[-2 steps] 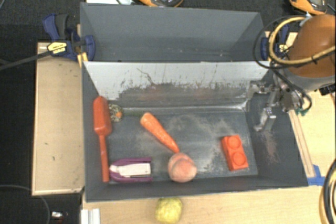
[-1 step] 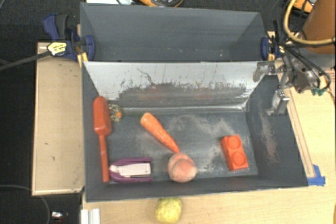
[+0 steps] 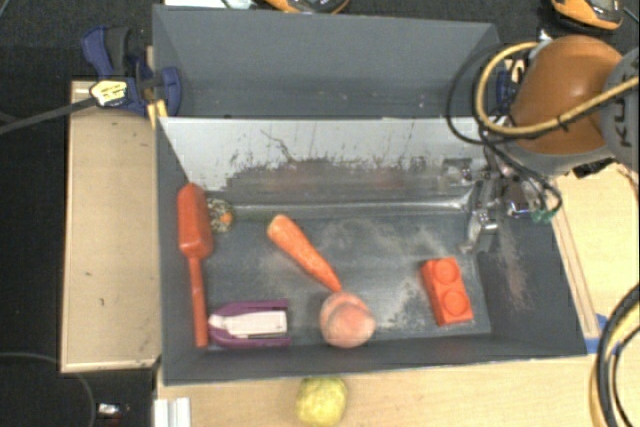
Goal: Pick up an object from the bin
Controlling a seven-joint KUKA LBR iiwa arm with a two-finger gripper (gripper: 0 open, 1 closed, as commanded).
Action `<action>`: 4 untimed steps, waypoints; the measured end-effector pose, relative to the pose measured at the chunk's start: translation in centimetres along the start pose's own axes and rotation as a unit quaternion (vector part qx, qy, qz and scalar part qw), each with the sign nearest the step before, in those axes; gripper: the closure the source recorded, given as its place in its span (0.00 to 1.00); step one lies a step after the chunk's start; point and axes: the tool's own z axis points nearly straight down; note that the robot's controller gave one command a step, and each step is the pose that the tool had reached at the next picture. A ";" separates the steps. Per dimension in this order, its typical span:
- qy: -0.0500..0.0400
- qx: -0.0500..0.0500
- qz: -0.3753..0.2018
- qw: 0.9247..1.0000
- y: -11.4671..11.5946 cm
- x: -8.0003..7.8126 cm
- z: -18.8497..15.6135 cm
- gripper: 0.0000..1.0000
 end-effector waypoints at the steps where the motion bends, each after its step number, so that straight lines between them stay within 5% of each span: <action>1: 0.002 -0.001 0.002 1.000 2.4 1.5 2.7 0.00; 2: -0.001 0.001 -0.031 1.000 3.3 6.5 0.0 0.00; 3: 0.001 -0.002 -0.056 0.998 5.7 7.6 6.7 0.00; 4: -0.006 0.002 -0.054 0.999 6.8 7.3 6.6 0.00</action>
Offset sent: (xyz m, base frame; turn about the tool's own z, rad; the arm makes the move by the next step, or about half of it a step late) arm -0.0692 0.0250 -0.0017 -0.0639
